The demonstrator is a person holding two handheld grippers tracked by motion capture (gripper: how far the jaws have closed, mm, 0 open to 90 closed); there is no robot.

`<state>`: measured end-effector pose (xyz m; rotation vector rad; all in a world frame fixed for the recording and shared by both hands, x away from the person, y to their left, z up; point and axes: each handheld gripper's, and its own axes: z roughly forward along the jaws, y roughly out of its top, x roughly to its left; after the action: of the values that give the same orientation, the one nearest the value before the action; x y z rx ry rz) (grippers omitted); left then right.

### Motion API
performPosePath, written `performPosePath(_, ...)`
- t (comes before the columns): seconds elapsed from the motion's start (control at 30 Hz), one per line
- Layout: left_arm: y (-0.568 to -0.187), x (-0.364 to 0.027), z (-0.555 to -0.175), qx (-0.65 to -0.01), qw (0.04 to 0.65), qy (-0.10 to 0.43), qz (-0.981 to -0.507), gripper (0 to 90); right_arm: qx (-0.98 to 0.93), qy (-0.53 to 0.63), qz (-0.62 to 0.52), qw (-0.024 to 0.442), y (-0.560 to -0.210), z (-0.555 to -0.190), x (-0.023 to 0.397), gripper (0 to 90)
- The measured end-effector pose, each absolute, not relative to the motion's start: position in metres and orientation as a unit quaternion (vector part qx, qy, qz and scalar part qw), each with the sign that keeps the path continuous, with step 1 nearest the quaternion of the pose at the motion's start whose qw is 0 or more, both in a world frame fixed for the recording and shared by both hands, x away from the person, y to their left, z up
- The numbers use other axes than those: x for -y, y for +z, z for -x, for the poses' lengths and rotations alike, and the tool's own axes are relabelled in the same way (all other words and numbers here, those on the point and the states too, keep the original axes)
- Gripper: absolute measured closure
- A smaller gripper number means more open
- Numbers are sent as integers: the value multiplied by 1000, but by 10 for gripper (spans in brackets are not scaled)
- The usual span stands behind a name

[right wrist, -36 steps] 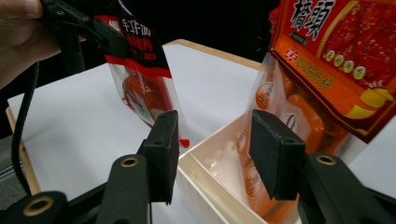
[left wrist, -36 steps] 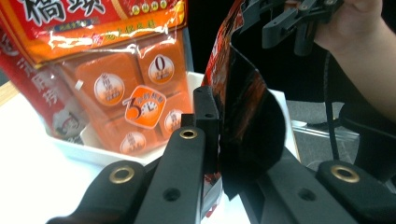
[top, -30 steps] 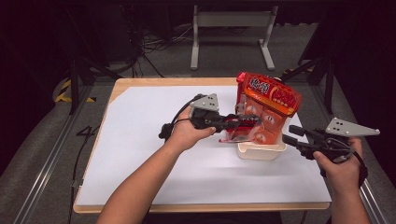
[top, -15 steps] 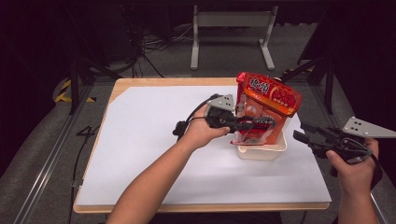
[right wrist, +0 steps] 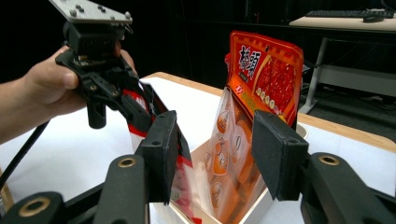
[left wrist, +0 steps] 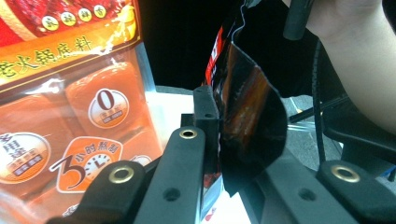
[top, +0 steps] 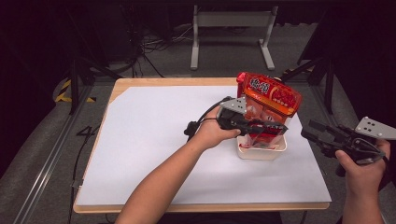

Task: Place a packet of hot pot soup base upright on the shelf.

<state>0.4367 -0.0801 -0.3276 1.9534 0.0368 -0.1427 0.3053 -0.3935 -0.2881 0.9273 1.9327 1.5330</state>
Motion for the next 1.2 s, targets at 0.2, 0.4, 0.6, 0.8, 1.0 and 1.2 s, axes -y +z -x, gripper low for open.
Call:
performPosePath(0.2, -333, 87, -438, -15, 556, -64, -829, 895, -708, 565, -341, 252, -288, -305, 394, 507)
performPosePath(0.4, -340, 92, -436, -14, 550, -55, -834, 892, -709, 563, -341, 252, -288, -305, 393, 504)
performPosePath(0.6, -350, 94, -436, -18, 550, -53, -833, 885, -712, 563, -339, 250, -289, -306, 391, 503)
performPosePath(0.8, -357, 95, -437, -18, 547, -47, -836, 870, -714, 561, -339, 247, -290, -308, 390, 500)
performPosePath(1.0, -358, 91, -438, -37, 557, -43, -829, 731, -718, 562, -332, 242, -290, -313, 386, 496)
performPosePath(1.2, -357, 85, -437, -64, 567, -29, -821, 443, -721, 562, -328, 238, -291, -319, 382, 491)
